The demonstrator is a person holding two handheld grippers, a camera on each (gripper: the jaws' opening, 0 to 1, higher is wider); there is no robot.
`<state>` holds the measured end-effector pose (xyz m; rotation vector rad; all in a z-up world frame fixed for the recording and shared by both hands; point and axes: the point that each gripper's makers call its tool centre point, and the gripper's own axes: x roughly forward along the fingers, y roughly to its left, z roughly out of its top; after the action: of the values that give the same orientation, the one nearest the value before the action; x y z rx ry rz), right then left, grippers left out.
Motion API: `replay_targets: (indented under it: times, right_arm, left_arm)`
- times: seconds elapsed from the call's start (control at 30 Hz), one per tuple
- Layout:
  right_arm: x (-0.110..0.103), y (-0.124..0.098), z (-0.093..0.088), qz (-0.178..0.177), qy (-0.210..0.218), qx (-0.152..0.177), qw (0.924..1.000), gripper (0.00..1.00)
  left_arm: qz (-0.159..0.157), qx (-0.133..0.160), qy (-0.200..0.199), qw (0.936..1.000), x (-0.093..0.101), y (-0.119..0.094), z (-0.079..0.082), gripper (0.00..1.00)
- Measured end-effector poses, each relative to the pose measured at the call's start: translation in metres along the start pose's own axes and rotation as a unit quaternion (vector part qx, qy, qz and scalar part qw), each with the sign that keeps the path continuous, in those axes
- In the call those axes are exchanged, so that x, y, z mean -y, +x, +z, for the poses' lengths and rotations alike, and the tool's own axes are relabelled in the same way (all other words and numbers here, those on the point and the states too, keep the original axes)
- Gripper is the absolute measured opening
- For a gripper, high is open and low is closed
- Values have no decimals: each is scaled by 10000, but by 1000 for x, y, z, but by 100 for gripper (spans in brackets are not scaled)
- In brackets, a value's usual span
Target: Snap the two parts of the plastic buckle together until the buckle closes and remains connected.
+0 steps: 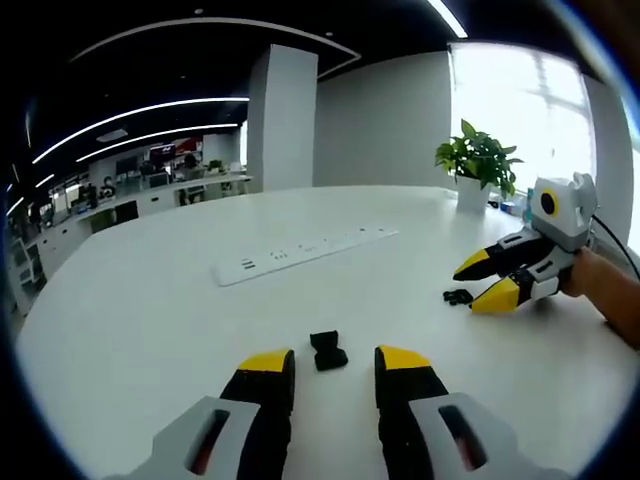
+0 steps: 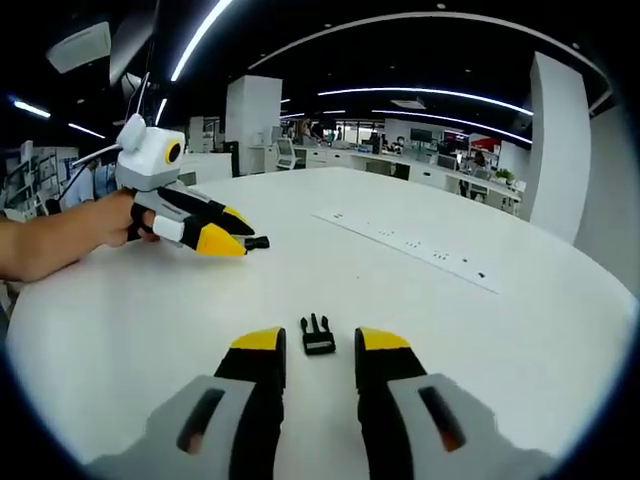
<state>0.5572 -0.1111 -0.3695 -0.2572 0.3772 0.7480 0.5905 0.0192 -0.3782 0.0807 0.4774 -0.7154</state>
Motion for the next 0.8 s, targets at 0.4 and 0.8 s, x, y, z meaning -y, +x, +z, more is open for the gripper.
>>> replay_targets:
  times: [0.4,0.8]
  right_arm:
    - [-4,0,-2,71,23,-44,10000,20]
    - [-6,2,-4,151,108,-81,9998,15]
  left_arm:
    - [47,117,-46,9999,-9,-1,4,26]
    - [107,-14,145,9998,-7,2,0,21]
